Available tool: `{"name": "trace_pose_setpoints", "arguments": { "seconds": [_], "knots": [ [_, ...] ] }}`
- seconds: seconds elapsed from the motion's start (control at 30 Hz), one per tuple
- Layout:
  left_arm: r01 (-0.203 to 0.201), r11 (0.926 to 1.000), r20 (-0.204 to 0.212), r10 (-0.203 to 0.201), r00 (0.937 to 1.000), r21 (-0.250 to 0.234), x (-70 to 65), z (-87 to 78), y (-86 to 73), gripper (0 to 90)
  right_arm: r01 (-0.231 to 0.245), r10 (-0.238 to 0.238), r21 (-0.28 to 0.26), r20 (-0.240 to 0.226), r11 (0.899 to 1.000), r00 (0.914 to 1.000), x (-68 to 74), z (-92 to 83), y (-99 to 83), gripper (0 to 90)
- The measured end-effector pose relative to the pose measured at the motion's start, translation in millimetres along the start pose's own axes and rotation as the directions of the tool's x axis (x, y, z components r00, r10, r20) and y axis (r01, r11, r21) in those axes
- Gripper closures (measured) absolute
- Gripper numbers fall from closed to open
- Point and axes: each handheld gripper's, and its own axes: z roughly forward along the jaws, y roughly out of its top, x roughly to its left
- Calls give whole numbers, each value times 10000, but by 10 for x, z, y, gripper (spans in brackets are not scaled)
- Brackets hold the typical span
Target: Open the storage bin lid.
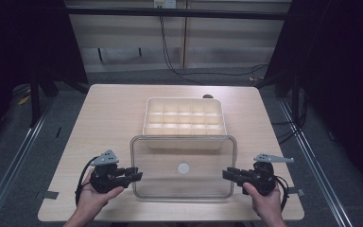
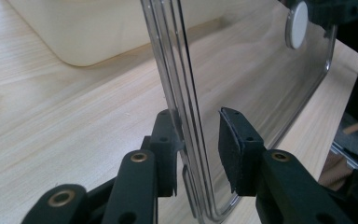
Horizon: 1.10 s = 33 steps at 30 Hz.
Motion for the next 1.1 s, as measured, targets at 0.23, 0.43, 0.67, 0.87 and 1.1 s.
{"name": "trace_pose_setpoints", "arguments": {
  "seconds": [0.23,0.43,0.67,0.87,1.1],
  "knots": [
    [-90,10000,-135,90,9999,12,-56,-106,-105,678,215,-216,66,82,9997,9997,138,-13,-87,655],
    [46,9995,-65,-44,10000,308,-42,-69,-169,673,209,-212,301,101,9993,9997,155,21,-127,656],
    [7,9986,176,-16,9998,526,-29,2,-177,665,-77,74,561,55,9984,10000,38,70,-170,651],
    [-250,9960,210,233,9995,862,-20,92,-203,605,-20,-10,834,363,9965,9993,-6,147,-210,610],
    [-188,9950,205,169,9996,979,1,161,-198,575,-28,-30,1035,557,9946,9984,-43,208,-202,565]
  ]
}}
